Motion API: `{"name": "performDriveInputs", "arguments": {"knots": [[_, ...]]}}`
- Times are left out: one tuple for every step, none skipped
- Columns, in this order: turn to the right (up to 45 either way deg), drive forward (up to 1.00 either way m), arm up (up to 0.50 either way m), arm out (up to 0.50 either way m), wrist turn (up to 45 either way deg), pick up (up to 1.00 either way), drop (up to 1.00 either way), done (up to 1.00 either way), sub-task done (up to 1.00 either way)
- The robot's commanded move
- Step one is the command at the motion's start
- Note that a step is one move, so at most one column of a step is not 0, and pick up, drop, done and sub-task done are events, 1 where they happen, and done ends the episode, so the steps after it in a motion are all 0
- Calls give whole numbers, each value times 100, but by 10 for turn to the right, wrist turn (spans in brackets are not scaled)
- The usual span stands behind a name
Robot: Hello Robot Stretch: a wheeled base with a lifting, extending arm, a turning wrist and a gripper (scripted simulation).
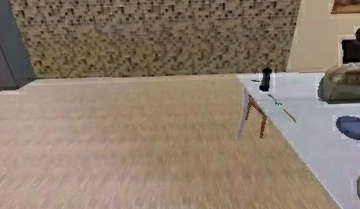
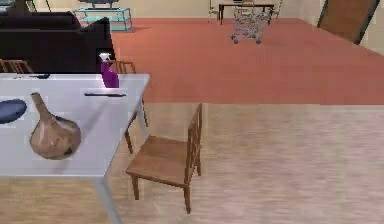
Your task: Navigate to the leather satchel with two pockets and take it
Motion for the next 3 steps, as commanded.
{"name": "performDriveInputs", "arguments": {"knots": [[0,100,0,0,0,0,0,0,0],[0,100,0,0,0,0,0,0,0],[60,0,0,0,0,0,0,0,0]]}}
